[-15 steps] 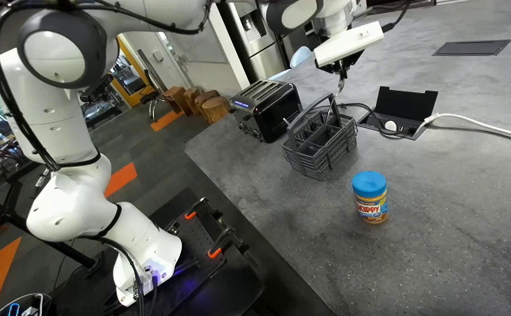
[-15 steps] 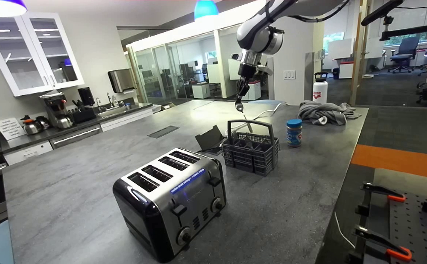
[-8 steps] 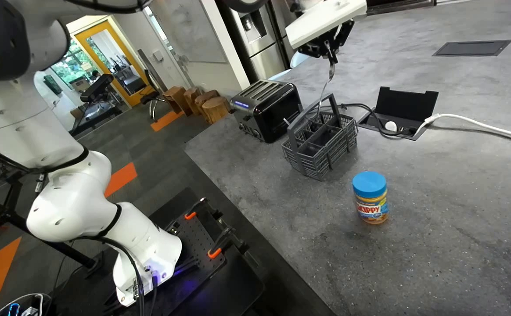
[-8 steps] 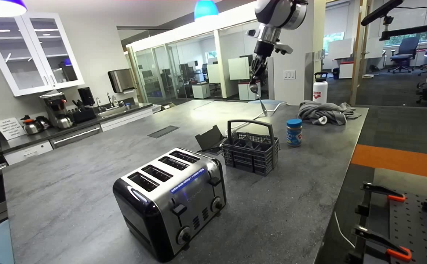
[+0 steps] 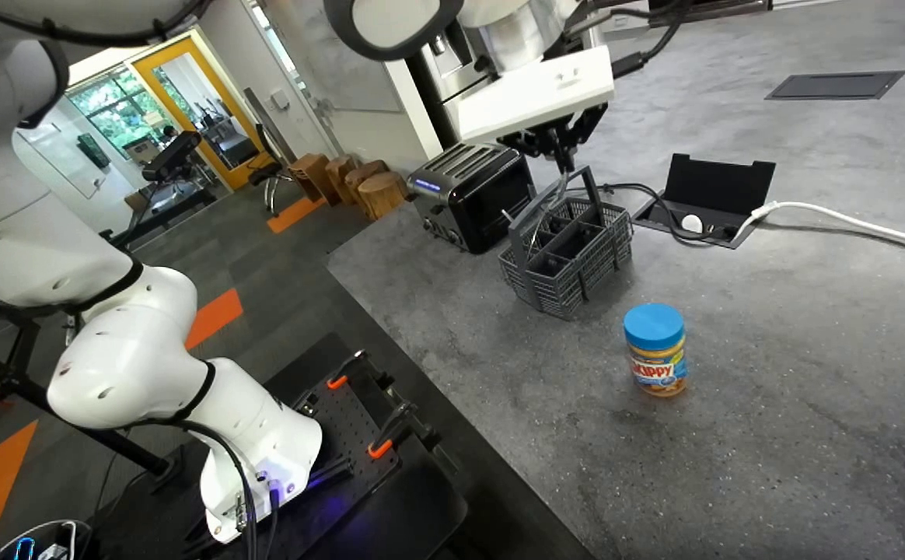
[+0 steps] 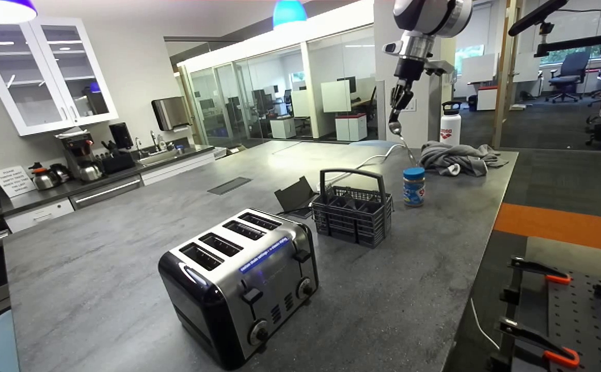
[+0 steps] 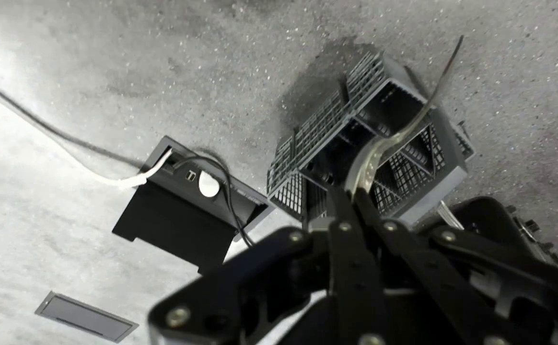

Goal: Take the spoon out of the basket and put it on the table

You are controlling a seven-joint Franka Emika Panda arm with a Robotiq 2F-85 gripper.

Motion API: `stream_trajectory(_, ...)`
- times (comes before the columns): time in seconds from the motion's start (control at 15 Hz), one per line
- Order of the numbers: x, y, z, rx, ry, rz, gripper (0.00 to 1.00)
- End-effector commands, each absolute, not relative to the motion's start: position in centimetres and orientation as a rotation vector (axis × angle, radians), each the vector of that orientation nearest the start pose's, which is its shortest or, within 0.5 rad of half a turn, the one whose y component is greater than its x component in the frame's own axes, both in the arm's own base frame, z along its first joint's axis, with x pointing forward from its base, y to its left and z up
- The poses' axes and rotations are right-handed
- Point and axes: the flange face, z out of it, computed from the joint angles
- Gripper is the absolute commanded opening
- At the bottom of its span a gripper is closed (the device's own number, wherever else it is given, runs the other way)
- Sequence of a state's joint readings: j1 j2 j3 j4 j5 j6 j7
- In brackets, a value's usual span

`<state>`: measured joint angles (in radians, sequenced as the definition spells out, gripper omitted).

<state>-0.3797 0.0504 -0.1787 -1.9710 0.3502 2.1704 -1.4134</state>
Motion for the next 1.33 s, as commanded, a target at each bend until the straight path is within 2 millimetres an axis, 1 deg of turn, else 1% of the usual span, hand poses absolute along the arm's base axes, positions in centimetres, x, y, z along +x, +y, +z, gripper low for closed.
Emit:
stream_trajectory(0.0,45.5,-29.5,43.4,-2.887,-0.910,-0.503,0.01)
stream_trajectory(0.2,42.3,-30.0,39.7,-2.859,-0.747,-0.524,0.01)
stream_trajectory(0.4,39.2,-30.2,36.1,-2.837,-0.547,-0.580,0.01)
stream_trajectory(0.6,36.6,-30.5,32.5,-2.815,-0.375,-0.623,0.01)
stream_trajectory(0.8,34.3,-30.9,29.4,-2.771,-0.243,-0.685,0.01)
stream_trajectory(1.0,32.7,-31.7,26.7,-2.727,-0.129,-0.749,0.01)
stream_trajectory(1.27,32.1,-33.2,23.0,-2.698,0.006,-0.732,0.01)
